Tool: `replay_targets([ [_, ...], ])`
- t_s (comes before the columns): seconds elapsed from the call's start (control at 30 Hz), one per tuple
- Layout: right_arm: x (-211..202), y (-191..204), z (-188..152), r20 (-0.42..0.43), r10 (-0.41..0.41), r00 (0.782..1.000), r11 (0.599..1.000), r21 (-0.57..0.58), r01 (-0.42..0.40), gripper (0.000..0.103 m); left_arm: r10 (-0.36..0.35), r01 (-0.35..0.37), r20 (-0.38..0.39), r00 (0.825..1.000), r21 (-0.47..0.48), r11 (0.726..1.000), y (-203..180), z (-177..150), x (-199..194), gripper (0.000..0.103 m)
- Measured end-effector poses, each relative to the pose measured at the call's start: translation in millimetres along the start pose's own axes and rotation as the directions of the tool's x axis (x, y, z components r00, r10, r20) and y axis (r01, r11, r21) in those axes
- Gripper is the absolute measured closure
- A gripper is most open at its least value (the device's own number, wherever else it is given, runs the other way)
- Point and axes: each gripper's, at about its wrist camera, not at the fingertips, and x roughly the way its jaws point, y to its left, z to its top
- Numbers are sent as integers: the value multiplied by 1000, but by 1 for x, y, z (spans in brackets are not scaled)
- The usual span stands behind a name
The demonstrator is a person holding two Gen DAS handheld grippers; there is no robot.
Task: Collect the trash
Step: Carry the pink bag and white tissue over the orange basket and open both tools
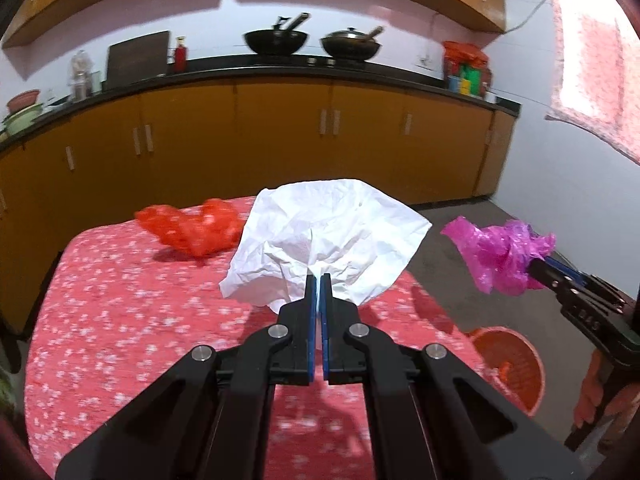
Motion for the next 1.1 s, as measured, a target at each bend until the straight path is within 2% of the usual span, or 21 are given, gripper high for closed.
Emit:
replay_targets([
  [0.23,-13,-42,-14,37,-125,992,992,24,124,78,-74,75,-15,997,33,997,-44,-5,9,101],
  [0.57,-18,-109,-37,-4,-258,966,963,77,257,78,-204,211,-75,976,94,973,-130,-22,29,101],
  [0.83,-16,-156,-63,-55,-350,935,929,111,354,78,-278,299,-163,947,121,947,-193,-42,53,101],
  [1.1,-7,-203,-100,-155,-411,898,889,149,433,77,-304,354,-284,909,143,924,-242,-76,81,101],
])
